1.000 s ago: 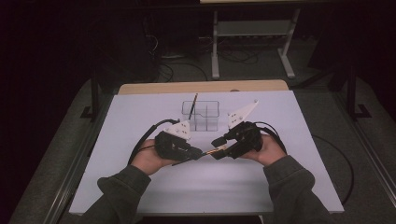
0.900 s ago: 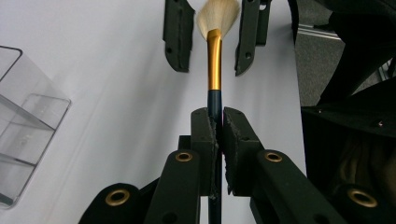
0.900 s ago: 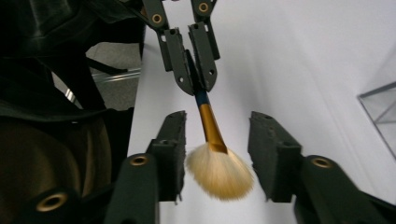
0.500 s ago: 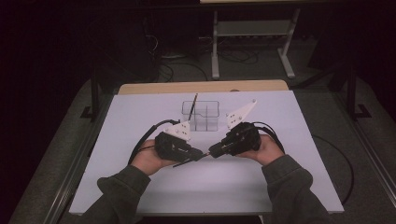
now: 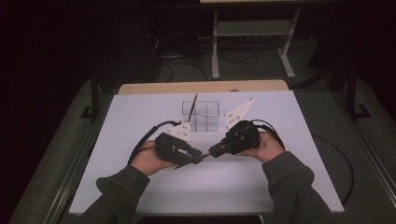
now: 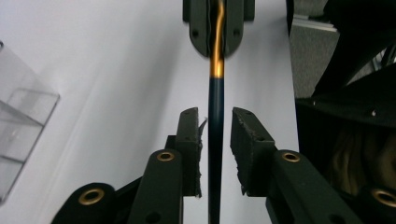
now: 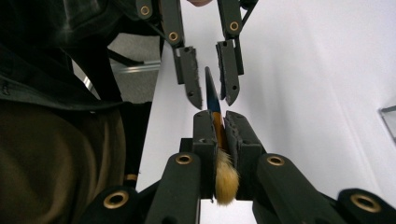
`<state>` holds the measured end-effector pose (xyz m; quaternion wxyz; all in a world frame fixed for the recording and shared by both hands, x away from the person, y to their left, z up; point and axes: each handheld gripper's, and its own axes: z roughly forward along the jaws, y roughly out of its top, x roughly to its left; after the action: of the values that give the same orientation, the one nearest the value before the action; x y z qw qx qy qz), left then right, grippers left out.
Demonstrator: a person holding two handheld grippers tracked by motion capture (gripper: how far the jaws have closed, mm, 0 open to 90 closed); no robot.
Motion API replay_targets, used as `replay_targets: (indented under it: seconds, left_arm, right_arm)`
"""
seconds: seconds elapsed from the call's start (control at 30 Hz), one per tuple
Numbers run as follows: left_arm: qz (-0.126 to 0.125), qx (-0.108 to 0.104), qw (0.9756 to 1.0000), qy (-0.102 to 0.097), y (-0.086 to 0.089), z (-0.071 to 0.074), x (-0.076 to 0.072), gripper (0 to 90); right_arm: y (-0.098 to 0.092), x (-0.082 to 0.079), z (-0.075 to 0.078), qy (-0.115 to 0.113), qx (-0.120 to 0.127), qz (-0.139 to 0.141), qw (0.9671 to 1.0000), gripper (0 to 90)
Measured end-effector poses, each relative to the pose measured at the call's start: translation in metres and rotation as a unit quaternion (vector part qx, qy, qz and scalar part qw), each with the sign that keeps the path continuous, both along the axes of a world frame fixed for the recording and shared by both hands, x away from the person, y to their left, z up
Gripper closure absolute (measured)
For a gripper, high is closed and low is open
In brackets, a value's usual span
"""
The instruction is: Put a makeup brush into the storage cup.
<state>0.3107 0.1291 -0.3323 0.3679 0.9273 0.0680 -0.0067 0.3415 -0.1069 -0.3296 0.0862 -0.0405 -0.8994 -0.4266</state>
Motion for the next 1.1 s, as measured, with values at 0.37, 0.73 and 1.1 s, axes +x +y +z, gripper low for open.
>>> replay_targets:
  seconds: [0.37,0.73,1.1]
  left_arm:
    - [-0.003,0.028,0.9996,0.003,0.004,-0.004,0.0,83.0]
    - [0.037,-0.049,0.9981,0.012,0.016,-0.012,-0.002,83.9]
    - [0.053,-0.073,0.9959,0.008,0.02,-0.013,0.001,83.9]
  right_arm:
    - [0.006,0.0,0.012,-0.024,-0.021,0.013,0.9994,82.5]
    - [-0.001,0.001,0.007,-0.008,0.014,-0.045,0.9989,50.4]
    - [0.004,0.004,0.0,0.019,0.059,-0.049,0.9969,61.4]
